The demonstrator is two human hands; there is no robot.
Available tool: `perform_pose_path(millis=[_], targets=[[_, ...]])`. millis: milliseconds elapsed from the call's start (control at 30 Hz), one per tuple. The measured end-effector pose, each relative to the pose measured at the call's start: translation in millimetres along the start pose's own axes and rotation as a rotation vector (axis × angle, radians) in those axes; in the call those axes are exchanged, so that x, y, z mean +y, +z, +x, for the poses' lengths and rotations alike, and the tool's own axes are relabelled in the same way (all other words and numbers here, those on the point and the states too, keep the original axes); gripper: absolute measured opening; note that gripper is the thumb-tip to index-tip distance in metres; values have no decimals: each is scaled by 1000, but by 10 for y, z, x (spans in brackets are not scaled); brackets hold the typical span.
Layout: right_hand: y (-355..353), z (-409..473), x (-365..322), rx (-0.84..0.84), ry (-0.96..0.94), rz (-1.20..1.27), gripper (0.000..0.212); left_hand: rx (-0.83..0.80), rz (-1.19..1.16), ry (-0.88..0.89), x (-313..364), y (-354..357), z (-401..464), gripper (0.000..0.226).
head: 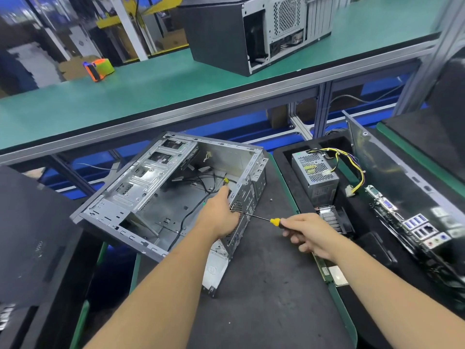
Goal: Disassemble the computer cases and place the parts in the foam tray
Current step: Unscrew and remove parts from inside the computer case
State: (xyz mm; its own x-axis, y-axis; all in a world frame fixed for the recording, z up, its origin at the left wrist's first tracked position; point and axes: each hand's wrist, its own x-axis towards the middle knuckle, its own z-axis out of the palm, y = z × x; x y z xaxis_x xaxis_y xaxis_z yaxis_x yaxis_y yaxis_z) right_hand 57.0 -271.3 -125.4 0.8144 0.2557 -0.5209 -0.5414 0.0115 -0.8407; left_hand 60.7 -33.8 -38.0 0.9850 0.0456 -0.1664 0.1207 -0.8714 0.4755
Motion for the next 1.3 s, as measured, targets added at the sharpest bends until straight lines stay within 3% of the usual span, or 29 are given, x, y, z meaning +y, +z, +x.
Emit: perform_pose_path(millis=[100,167,200,267,300,333,400,467,600,700,833,900,933,1033,1100,1133,1200,1300], targets=[[-16,33,-66,-114,191,29,22,-2,-5,1,-1,-2,-4,28],[-47,55,-96,-110,68,-168,27,-4,3,1,-4,1,8,27],[-64,42,-114,-61,-97,-437,27,-8,12,1,-8,4,12,27],[-95,36,-77,95,-479,-1204,25,-8,20,1,-11,1,20,27],[-101,31,-25,171,-611,-1481,24,-7,17,-1,-10,2,17,26],[-85,19,17,236,-714,-1581,24,-5,12,-1,-6,0,16,26],[-9,-28,90,281,-697,-1372,19,-7,1,1,3,-10,4,25],[48,-7,95,262,-492,-962,12,-9,0,4,10,-18,-7,26],[41,50,45,35,-161,-163,32,-1,-6,9,7,-15,-4,25],[23,30,-12,24,-33,116,10,2,-3,6,1,-20,-4,25],[69,49,-61,65,220,74,35,1,-4,5,9,-21,-8,25],[82,83,-63,142,136,-142,48,-2,-4,4,4,-17,-2,24],[86,103,-58,219,-20,-372,50,-1,1,6,-2,-15,1,24],[68,79,38,466,-766,-1255,47,2,-3,10,-7,-16,6,23],[-15,79,147,525,-1057,-1444,41,0,-2,9,-2,-18,8,23],[-19,83,202,496,-1038,-1422,37,-2,-4,7,-3,-17,6,23],[27,62,224,415,-771,-1199,19,-5,-2,8,-7,-23,4,24],[98,108,183,462,-398,-498,11,-3,4,6,-10,-20,2,24]])
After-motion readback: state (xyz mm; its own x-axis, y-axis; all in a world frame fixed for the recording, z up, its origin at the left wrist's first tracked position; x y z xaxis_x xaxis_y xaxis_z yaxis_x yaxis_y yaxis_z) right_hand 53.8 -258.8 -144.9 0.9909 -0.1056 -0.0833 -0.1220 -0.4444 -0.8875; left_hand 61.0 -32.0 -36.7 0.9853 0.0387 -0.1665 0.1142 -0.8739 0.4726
